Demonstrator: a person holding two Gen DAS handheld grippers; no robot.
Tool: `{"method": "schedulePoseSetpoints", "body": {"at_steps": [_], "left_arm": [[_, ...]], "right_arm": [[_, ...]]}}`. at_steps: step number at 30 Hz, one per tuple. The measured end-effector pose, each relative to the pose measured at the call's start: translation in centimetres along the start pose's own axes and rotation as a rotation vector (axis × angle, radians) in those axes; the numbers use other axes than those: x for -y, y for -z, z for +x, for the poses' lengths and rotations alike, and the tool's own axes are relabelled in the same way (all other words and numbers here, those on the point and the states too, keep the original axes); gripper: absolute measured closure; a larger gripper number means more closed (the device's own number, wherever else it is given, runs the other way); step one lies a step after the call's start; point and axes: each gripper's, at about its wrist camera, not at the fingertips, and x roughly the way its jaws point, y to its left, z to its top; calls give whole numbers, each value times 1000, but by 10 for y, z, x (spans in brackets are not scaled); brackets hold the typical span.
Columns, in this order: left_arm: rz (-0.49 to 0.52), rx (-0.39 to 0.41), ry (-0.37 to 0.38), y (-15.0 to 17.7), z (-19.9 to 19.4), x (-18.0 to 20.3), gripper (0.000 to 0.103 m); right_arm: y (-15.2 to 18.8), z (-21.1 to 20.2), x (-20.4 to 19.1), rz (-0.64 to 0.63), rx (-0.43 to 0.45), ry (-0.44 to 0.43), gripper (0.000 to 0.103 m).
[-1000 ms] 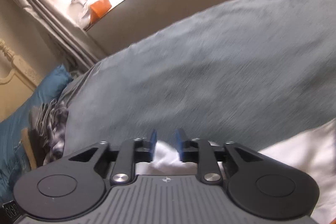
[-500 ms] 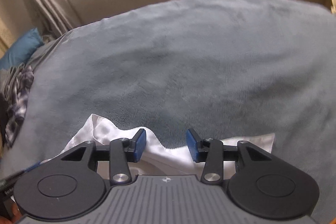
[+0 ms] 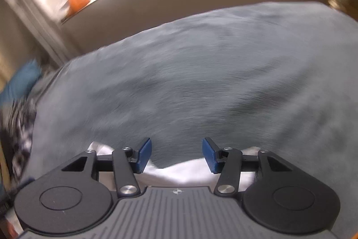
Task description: Fold clothes
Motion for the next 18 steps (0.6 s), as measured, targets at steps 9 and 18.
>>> {"method": "schedulePoseSetpoints", "body": {"at_steps": [9,18], "left_arm": [[125,-77,16,1,55,61,70],[165,-95,-36,9,79,81,70]], "right_arm": [[2,-4,64,238,-48,39,46],[9,26,56,176,-109,13,91]]}}
